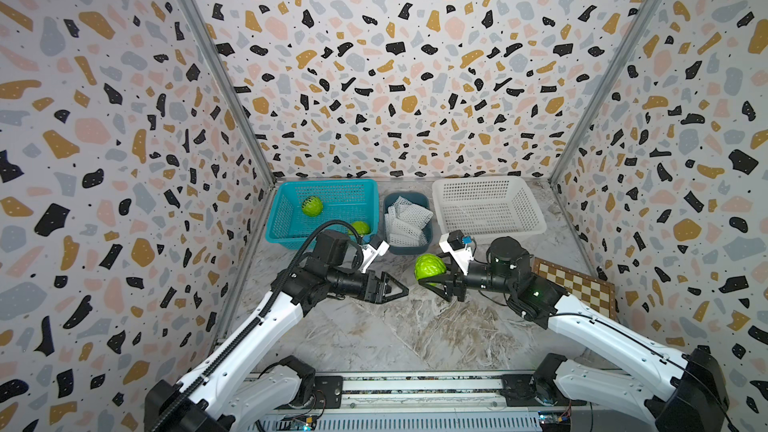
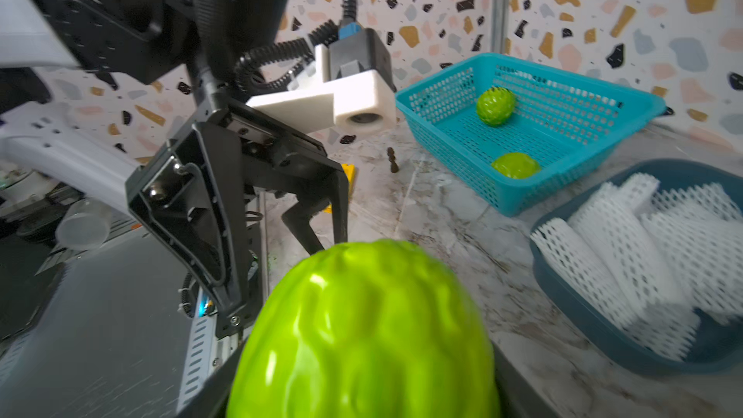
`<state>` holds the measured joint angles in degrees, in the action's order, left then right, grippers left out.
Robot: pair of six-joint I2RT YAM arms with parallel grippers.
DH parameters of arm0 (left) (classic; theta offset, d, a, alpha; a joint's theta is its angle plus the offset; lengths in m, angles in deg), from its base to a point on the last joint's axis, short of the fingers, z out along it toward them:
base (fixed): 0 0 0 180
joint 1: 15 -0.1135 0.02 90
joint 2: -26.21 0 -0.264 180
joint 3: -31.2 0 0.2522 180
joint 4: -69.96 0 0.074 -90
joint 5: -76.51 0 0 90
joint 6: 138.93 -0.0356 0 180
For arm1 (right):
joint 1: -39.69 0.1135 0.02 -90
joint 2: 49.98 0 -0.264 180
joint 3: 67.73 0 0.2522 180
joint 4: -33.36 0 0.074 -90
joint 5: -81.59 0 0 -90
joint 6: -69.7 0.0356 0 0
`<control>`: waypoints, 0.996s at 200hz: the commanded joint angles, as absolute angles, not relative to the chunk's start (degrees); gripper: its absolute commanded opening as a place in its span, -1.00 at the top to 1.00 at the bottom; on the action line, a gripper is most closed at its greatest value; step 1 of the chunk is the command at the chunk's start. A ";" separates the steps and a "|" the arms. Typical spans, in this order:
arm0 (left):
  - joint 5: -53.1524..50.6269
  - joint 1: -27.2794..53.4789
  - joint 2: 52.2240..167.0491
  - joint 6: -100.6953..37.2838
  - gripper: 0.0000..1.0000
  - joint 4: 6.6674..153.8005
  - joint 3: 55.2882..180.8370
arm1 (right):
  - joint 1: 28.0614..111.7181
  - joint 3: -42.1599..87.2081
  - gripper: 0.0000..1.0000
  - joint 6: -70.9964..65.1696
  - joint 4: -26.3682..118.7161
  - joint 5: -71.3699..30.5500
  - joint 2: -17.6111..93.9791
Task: Sleeve custard apples in foam nets
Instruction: Place the custard apple at the center of the board.
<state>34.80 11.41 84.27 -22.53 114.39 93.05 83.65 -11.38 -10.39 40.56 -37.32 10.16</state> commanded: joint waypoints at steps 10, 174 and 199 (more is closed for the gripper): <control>22.50 10.75 83.22 -18.07 -0.80 113.51 90.33 | 83.37 -10.55 -0.21 -7.73 48.31 -21.33 15.59; 13.79 10.76 82.13 -15.54 -0.77 114.15 85.49 | 86.01 -9.73 -0.21 -0.71 50.54 -1.97 36.92; 13.60 10.77 82.19 -15.52 -0.77 113.87 85.00 | 86.10 -10.61 -0.24 -0.11 49.43 -2.00 37.37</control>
